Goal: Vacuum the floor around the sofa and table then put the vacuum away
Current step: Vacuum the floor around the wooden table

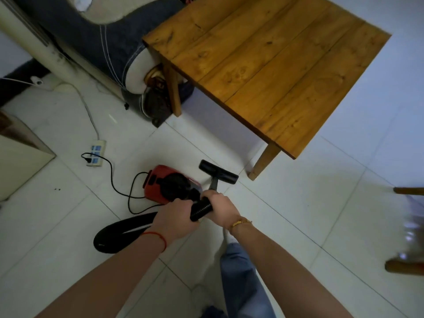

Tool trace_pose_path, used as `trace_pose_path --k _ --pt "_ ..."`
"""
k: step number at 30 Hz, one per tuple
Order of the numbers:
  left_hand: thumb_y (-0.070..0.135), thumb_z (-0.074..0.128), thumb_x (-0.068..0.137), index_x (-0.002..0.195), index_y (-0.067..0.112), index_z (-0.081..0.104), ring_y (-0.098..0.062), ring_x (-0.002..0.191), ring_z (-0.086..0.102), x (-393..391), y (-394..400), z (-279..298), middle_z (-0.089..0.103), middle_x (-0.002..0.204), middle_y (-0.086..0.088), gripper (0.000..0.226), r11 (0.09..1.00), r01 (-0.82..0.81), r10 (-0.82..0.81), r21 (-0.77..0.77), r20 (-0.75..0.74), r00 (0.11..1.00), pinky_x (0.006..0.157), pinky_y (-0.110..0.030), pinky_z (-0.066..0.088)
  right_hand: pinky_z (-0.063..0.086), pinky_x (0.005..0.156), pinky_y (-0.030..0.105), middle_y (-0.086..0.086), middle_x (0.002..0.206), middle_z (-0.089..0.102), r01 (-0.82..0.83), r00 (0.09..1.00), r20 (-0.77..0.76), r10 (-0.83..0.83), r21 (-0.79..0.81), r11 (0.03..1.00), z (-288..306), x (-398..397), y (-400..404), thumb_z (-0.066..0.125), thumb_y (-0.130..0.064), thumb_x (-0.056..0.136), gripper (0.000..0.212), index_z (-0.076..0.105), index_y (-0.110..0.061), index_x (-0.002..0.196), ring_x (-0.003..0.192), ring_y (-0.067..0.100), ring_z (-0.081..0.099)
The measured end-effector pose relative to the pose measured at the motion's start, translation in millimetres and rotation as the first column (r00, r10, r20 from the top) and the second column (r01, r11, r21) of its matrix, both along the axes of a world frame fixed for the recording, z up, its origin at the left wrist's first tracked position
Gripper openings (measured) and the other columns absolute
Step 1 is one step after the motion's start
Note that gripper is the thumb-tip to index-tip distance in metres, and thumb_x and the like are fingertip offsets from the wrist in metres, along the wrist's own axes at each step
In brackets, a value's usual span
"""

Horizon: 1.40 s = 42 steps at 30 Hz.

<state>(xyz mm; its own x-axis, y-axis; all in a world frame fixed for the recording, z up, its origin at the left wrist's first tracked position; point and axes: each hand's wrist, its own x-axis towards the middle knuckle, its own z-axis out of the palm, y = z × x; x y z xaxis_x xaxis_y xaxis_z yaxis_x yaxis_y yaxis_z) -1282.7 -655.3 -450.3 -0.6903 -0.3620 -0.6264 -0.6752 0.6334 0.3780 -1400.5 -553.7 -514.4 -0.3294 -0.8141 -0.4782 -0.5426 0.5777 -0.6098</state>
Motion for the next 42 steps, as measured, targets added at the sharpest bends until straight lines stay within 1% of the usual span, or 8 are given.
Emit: trace_pose_path --k 6,14,18,24,27,31,38,42 --pt "0.028 0.061 0.074 0.072 0.022 0.049 -0.015 0.061 0.057 19.8 18.5 9.1 0.057 0.07 0.005 0.014 0.998 0.058 -0.058 -0.033 -0.025 0.998 0.048 -0.024 0.034 0.05 0.08 0.033 0.003 0.108 0.062 0.056 0.998 0.018 -0.056 -0.017 0.998 5.8 23.4 25.0 0.069 -0.023 0.079 0.028 0.057 -0.019 0.104 0.091 0.026 0.062" --pt "0.027 0.059 0.079 0.078 0.022 0.049 -0.013 0.06 0.053 10.7 27.7 6.7 0.054 0.069 0.006 0.011 0.998 0.025 -0.025 -0.058 -0.005 1.0 0.048 -0.023 0.035 0.049 0.08 0.032 0.003 0.11 0.059 0.049 0.999 0.004 -0.049 -0.012 0.999 -2.6 15.2 30.7 0.069 -0.019 0.08 0.03 0.055 -0.019 0.106 0.09 0.026 0.06" --pt "0.024 0.056 0.083 0.08 0.02 0.048 -0.012 0.059 0.052 -7.9 23.4 -1.7 0.054 0.07 0.004 0.01 0.998 -0.016 0.016 -0.067 0.003 1.0 0.049 -0.023 0.037 0.049 0.08 0.03 0.004 0.111 0.057 0.039 0.999 -0.022 -0.039 -0.006 0.999 -10.7 -4.8 19.6 0.068 -0.017 0.081 0.03 0.055 -0.019 0.108 0.089 0.026 0.061" --pt "0.033 0.055 0.086 0.084 0.02 0.047 -0.013 0.062 0.056 -53.5 4.6 -14.6 0.057 0.076 0.002 0.015 0.994 -0.033 0.035 -0.109 0.018 0.999 0.05 -0.023 0.038 0.046 0.073 0.024 0.003 0.11 0.056 0.036 0.997 -0.072 -0.037 -0.012 0.999 -19.9 -50.4 -3.6 0.064 -0.012 0.082 0.027 0.054 -0.016 0.107 0.086 0.025 0.063" --pt "0.04 0.056 0.085 0.086 0.021 0.05 -0.013 0.06 0.058 -83.4 -7.4 -25.8 0.058 0.074 0.004 0.02 0.989 -0.081 0.085 -0.124 0.027 0.996 0.049 -0.024 0.04 0.051 0.077 0.026 0.003 0.109 0.056 0.017 0.996 -0.093 -0.019 -0.012 1.0 -25.0 -82.1 -19.3 0.065 -0.01 0.081 0.026 0.053 -0.017 0.103 0.089 0.023 0.063" --pt "0.032 0.055 0.085 0.096 0.018 0.054 -0.016 0.066 0.058 -125.2 -21.1 -30.9 0.06 0.084 0.0 0.018 0.989 -0.103 0.106 -0.109 0.028 0.994 0.058 -0.027 0.047 0.054 0.085 0.034 0.006 0.112 0.056 -0.016 0.993 -0.118 0.012 -0.028 0.999 -31.8 -124.7 -38.7 0.067 -0.009 0.081 0.029 0.054 -0.014 0.106 0.094 0.025 0.063" --pt "0.031 0.055 0.086 0.092 0.018 0.048 -0.014 0.065 0.051 -168.9 -33.4 -33.6 0.055 0.082 0.002 0.016 0.981 -0.134 0.139 -0.14 0.023 0.99 0.055 -0.025 0.035 0.054 0.088 0.037 0.007 0.117 0.055 -0.068 0.99 -0.12 0.069 0.013 0.998 -35.7 -172.4 -58.0 0.067 -0.006 0.08 0.033 0.053 -0.013 0.109 0.099 0.026 0.064" --pt "0.031 0.056 0.085 0.089 0.018 0.05 -0.011 0.059 0.052 -168.1 -27.6 -30.2 0.056 0.076 0.004 0.015 0.979 -0.152 0.158 -0.139 0.035 0.987 0.049 -0.023 0.036 0.054 0.08 0.032 0.006 0.114 0.057 -0.093 0.986 -0.136 0.093 0.012 0.996 -29.3 -172.9 -53.7 0.066 -0.008 0.081 0.029 0.053 -0.012 0.107 0.096 0.025 0.064"
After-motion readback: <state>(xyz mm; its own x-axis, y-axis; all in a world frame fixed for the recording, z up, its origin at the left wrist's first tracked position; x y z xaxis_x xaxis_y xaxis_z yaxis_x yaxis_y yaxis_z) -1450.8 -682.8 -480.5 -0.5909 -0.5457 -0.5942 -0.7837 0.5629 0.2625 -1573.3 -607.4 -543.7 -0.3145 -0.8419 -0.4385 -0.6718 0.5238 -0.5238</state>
